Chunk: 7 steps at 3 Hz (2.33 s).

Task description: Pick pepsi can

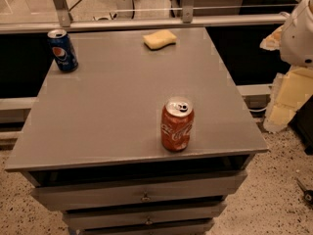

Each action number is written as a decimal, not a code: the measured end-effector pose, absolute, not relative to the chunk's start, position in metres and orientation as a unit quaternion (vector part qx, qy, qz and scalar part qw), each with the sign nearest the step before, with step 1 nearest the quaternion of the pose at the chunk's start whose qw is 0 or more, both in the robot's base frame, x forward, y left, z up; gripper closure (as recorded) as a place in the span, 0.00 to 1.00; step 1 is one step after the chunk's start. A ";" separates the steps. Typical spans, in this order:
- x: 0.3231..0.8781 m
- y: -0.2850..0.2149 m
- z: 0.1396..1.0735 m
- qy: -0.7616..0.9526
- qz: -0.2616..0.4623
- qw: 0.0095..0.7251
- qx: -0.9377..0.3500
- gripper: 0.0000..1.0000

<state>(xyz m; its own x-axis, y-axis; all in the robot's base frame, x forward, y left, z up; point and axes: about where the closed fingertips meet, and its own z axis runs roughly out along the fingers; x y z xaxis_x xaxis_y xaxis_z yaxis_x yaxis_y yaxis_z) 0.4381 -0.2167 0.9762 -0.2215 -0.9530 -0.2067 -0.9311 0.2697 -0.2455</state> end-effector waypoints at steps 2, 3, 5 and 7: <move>0.472 -0.201 0.970 0.777 -0.016 0.192 -0.599 0.00; 0.523 -0.170 0.959 0.762 0.001 0.238 -0.602 0.00; 0.624 -0.086 0.965 0.725 0.019 0.354 -0.591 0.00; 0.641 -0.038 0.969 0.737 0.072 0.381 -0.554 0.00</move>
Offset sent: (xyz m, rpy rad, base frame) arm 0.0700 0.0304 -0.0161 0.1450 -0.0500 0.0095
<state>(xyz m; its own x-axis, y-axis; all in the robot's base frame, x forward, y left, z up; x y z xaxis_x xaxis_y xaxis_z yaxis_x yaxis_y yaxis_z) 0.6413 -0.0377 0.9689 -0.0967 -0.7613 -0.6412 -0.8709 0.3766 -0.3158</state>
